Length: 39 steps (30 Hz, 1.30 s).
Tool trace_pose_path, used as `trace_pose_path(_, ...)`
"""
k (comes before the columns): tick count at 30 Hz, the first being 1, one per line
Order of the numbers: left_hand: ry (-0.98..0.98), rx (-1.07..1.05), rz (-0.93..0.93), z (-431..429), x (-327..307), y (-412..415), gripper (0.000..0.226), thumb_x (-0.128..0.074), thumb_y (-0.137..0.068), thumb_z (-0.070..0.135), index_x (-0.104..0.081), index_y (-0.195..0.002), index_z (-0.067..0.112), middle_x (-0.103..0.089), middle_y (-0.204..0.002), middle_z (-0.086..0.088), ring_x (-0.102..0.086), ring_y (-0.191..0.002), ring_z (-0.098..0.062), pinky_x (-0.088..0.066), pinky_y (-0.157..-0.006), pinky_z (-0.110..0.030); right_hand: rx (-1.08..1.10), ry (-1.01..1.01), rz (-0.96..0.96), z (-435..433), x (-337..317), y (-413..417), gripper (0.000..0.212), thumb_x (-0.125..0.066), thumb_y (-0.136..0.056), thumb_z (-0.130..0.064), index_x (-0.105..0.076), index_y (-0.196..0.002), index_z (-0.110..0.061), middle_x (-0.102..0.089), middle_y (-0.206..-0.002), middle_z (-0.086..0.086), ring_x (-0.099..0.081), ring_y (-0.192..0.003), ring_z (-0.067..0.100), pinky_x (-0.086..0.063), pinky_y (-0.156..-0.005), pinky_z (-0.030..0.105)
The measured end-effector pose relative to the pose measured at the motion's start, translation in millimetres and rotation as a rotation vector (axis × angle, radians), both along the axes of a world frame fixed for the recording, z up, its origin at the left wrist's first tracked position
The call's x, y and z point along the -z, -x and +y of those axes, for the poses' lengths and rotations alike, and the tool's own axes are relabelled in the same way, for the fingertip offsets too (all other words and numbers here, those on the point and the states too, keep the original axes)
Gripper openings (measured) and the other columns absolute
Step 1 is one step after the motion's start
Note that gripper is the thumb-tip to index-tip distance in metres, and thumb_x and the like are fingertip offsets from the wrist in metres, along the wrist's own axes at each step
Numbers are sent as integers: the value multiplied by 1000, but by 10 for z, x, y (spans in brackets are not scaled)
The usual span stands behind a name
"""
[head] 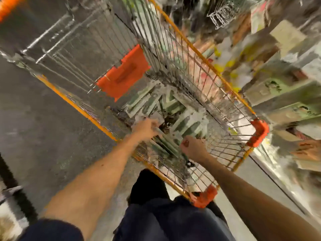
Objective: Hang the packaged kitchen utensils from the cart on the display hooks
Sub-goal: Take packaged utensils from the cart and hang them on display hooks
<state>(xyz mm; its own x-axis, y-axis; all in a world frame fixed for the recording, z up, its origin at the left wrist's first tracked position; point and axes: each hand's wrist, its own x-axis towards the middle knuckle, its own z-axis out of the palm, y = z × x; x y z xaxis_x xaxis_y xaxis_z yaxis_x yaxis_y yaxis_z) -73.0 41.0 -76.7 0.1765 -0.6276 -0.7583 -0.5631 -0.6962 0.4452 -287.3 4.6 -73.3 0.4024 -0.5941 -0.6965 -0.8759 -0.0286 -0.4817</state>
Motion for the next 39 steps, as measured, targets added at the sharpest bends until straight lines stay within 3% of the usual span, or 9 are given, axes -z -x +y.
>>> trace_pose_path(8, -188, 491, -163, -448, 903, -694, 62, -80, -81, 28, -50, -135, 22, -52, -136, -4, -55, -123, -30, -49, -97, -50, 121, -34, 273, -62, 564, -623, 63, -66, -92, -26, -36, -143, -7, -47, -138, 15, -44, -128, 31, -40, -103, 39)
trace_pose_path(12, -167, 709, -100, -471, 1108, -689, 77, -80, -81, 32, -41, -145, 13, -51, -142, -12, -51, -128, -33, -47, -99, -42, 331, -71, 282, -101, 858, -640, 92, -78, -81, -23, -20, -152, -8, -29, -154, 17, -25, -144, 35, -29, -117, 49)
trace_pose_path(18, -36, 744, -147, -408, 1301, -628, 45, -69, -90, 20, -56, -133, 23, -60, -130, -9, -57, -120, -30, -48, -91, -42, 237, -81, 312, -74, 1126, -489, 36, -68, -87, -23, -63, -122, -26, -61, -128, 6, -55, -117, 27, -48, -96, 40)
trace_pose_path(22, -101, 632, -39, -528, 1239, -659, 52, -76, -84, 29, -59, -133, 21, -63, -128, -5, -61, -116, -28, -48, -101, -43, 274, -132, 288, -161, 1117, -427, 30, -68, -89, -25, -68, -118, -29, -62, -114, 0, -60, -104, 24, -51, -92, 42)
trace_pose_path(25, -177, 416, 128, -667, 1199, -776, 58, -83, -68, 37, -67, -121, 20, -69, -118, -5, -66, -106, -25, -50, -100, -47, 419, -142, 252, -252, 1090, -366, 21, -73, -86, -29, -72, -105, -21, -68, -93, 1, -63, -78, 20, -50, -70, 31)
trace_pose_path(30, -77, 231, 435, -950, 964, -950, 11, -79, -83, 13, -72, -91, 13, -75, -80, 6, -70, -63, -5, -52, -54, -16, 512, -180, 130, -337, 993, -377, 22, -73, -87, -22, -73, -105, -10, -71, -86, 6, -65, -75, 25, -55, -74, 36)
trace_pose_path(33, -15, 208, 395, -1057, 876, -1010, 30, -82, -80, 33, -67, -79, 8, -64, -62, 0, -60, -52, -14, -52, -53, -33, 557, -160, 32, -389, 878, -435, 20, -73, -87, -20, -74, -104, -10, -70, -86, 1, -66, -80, 21, -51, -78, 31)
trace_pose_path(36, 50, 257, 476, -1159, 773, -1095, 36, -80, -83, 24, -55, -56, 24, -42, -45, 11, -35, -39, -6, -31, -45, -19, 579, -152, -27, -456, 781, -490, 7, -69, -90, -24, -72, -90, -17, -63, -69, -9, -57, -59, 6, -42, -61, 23)
trace_pose_path(39, 76, 287, 447, -1269, 638, -1180, 43, -79, -84, 23, -51, -51, 22, -36, -46, 2, -30, -42, -14, -27, -50, -27, 672, -155, -92, -526, 685, -560, 16, -66, -93, -25, -72, -105, -16, -68, -76, -6, -57, -55, -4, -47, -56, 28)
